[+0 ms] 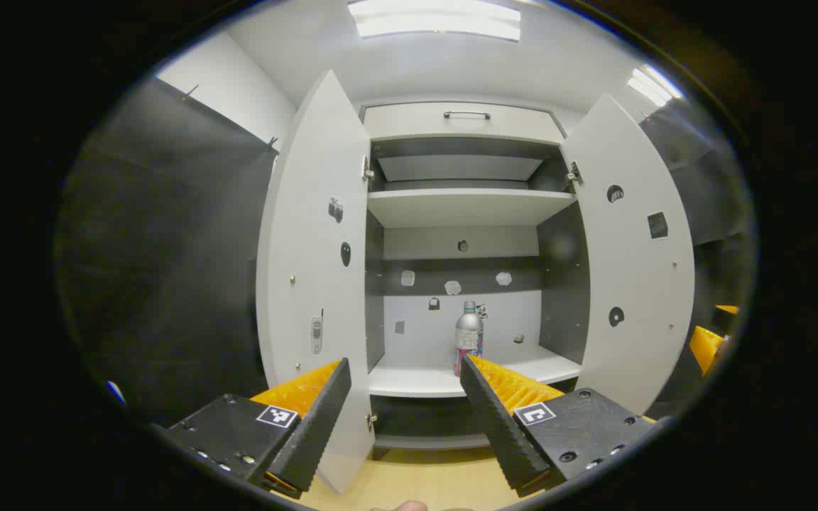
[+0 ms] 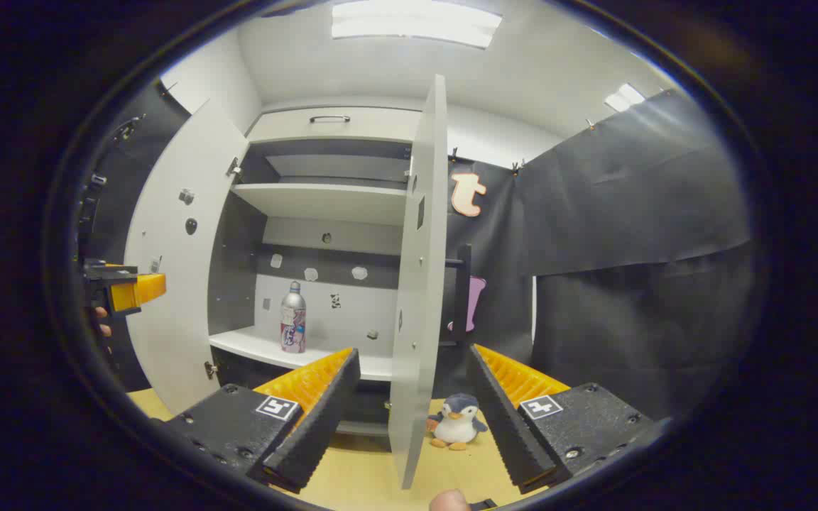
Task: Grasp the bottle in the cabinet with the left hand and place it on the coaster, then close the right door with the right hand and the left door with the left hand.
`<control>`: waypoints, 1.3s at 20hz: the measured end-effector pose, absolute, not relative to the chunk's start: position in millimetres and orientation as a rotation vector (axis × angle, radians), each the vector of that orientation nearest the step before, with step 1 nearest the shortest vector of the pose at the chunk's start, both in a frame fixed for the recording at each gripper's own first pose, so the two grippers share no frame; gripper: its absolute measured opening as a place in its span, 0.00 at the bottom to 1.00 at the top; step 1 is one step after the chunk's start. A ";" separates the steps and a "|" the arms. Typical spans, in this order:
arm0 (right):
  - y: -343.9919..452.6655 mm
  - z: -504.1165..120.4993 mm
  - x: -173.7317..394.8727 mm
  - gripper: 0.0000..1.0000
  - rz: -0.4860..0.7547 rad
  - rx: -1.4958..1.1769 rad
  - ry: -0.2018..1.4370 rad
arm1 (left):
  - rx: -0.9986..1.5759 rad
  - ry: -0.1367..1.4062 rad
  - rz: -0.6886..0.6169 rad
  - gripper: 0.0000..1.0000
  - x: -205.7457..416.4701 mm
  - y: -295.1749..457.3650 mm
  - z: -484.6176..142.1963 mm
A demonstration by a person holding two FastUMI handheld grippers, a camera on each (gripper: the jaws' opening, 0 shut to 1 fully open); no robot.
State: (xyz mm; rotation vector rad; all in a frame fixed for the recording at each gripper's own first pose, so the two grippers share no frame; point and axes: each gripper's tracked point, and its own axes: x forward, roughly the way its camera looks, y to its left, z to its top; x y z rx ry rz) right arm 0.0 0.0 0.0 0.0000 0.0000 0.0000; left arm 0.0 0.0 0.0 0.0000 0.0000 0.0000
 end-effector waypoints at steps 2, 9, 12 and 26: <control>-2.1 5.7 6.1 0.98 0.013 0.002 -0.020 | -0.003 0.001 -0.003 0.99 1.2 -6.4 2.2; 1.7 6.7 8.9 0.99 0.058 0.033 -0.020 | -0.027 0.038 -0.040 0.99 11.2 -26.8 -8.7; -0.8 3.4 9.1 0.99 0.055 0.033 -0.006 | -0.065 0.045 -0.056 0.99 28.1 -35.1 -15.6; -73.3 4.6 -14.6 0.98 -0.134 0.027 -0.003 | -0.031 0.059 -0.124 1.00 135.2 -88.9 -22.7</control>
